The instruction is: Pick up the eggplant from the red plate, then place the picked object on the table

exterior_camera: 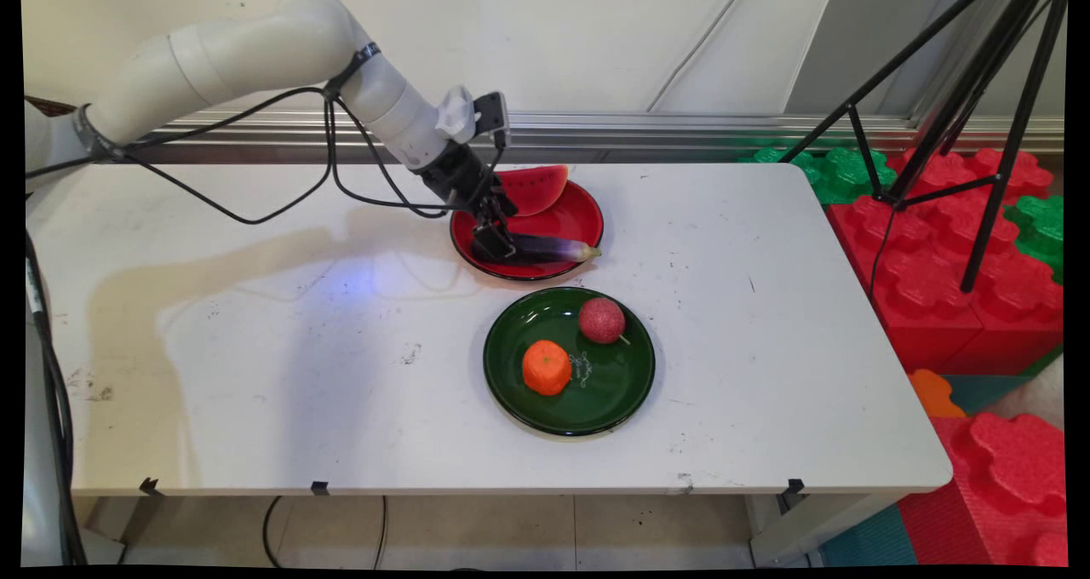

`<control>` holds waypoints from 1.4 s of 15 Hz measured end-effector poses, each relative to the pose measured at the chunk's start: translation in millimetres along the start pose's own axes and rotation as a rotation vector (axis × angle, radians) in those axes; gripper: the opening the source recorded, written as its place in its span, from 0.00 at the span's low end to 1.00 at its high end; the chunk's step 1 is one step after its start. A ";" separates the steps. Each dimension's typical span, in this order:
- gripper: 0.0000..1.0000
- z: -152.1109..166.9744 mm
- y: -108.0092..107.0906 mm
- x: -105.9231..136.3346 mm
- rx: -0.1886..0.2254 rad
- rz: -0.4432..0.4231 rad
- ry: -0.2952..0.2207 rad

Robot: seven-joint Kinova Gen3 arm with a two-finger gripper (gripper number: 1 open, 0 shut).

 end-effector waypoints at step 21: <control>0.00 24.3 -9.6 1.1 -0.034 0.078 -0.020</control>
